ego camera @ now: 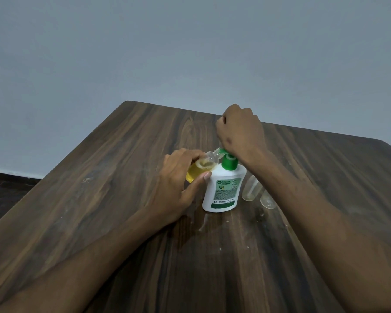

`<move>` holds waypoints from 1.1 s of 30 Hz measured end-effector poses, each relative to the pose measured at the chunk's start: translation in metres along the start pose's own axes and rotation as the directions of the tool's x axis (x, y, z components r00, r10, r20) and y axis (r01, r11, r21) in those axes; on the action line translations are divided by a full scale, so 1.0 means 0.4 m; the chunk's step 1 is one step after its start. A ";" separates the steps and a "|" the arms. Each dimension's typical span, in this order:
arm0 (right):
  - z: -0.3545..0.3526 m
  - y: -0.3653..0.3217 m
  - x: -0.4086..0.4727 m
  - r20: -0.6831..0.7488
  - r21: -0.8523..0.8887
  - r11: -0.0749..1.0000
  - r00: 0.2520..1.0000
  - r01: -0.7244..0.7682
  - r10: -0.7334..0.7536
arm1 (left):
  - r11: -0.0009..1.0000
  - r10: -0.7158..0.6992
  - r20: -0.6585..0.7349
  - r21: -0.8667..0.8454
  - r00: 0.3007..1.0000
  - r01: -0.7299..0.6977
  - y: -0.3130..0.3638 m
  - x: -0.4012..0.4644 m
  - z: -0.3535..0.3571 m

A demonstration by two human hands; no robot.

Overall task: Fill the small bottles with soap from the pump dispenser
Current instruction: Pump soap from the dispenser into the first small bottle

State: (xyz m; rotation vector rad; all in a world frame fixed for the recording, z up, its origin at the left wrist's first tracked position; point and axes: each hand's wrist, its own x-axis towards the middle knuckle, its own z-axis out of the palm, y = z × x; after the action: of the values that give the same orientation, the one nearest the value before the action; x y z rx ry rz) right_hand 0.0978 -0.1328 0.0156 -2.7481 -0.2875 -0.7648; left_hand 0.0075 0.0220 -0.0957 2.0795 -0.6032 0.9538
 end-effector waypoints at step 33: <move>-0.006 -0.009 0.000 0.050 0.001 1.000 0.999 -0.010 0.010 | 1.000 -0.008 -0.004 -0.005 1.000 0.008 -0.006 0.000 -0.005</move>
State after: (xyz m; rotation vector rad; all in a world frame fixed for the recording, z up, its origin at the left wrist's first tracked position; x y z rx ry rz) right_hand 0.0956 -0.1302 0.0182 -2.7688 -0.2840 -0.6934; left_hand 0.0083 0.0250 -0.0961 2.0735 -0.5938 0.9507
